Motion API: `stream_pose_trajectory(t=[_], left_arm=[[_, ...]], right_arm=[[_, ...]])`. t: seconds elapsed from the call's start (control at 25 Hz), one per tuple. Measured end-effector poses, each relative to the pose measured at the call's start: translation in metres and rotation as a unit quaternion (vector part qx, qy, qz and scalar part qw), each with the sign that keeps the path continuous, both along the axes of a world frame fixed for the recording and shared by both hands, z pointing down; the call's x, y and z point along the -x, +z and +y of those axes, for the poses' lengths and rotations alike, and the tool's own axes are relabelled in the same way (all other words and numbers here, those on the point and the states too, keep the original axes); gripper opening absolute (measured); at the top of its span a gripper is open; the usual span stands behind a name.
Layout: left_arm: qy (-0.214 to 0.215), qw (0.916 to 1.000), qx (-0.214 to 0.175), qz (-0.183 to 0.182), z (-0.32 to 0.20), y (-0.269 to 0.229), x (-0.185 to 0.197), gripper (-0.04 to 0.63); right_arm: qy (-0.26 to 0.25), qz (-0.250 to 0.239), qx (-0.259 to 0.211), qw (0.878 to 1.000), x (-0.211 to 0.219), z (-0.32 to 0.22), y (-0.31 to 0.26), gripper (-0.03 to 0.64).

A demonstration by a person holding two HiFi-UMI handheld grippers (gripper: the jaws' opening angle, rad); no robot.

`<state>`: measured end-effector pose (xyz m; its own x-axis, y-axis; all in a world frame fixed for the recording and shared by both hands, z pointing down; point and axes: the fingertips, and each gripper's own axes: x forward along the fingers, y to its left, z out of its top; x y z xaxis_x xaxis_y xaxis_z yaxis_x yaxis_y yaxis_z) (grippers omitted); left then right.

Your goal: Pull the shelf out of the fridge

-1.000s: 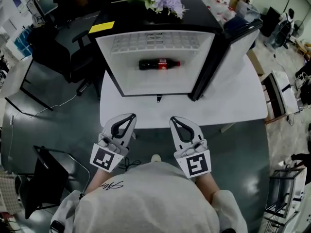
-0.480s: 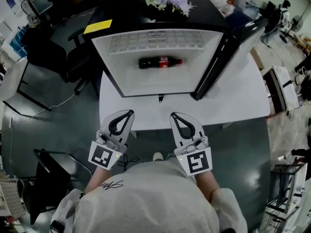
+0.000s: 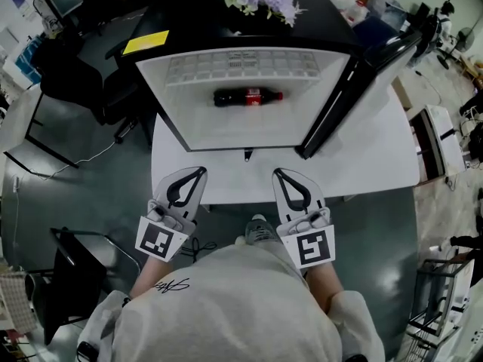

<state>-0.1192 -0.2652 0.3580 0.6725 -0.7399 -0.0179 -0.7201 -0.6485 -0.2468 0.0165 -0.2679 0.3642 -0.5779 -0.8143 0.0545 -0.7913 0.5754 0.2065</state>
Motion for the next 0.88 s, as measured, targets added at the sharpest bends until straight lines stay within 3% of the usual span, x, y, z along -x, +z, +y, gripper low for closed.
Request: stream_pose_trajectory(t=[0.44, 0.64, 0.72, 0.88], left_arm=[[-0.027, 0.9989, -0.031, -0.023, -0.047, -0.025, -0.006, 0.005], [-0.027, 0.9944, -0.062, -0.082, -0.063, -0.033, -0.012, 0.010], [-0.023, 0.9908, -0.083, -0.104, -0.068, -0.040, -0.017, 0.126], [-0.025, 0.9858, -0.106, -0.128, -0.082, -0.051, -0.024, 0.163]], right_arm=[[-0.012, 0.021, -0.045, 0.999, -0.013, -0.049, -0.033, 0.014], [-0.025, 0.077, -0.060, 0.995, -0.011, -0.067, -0.036, 0.015], [-0.028, 0.099, -0.081, 0.991, -0.009, -0.074, -0.043, 0.017], [-0.047, 0.128, -0.115, 0.984, -0.004, -0.087, -0.057, 0.050]])
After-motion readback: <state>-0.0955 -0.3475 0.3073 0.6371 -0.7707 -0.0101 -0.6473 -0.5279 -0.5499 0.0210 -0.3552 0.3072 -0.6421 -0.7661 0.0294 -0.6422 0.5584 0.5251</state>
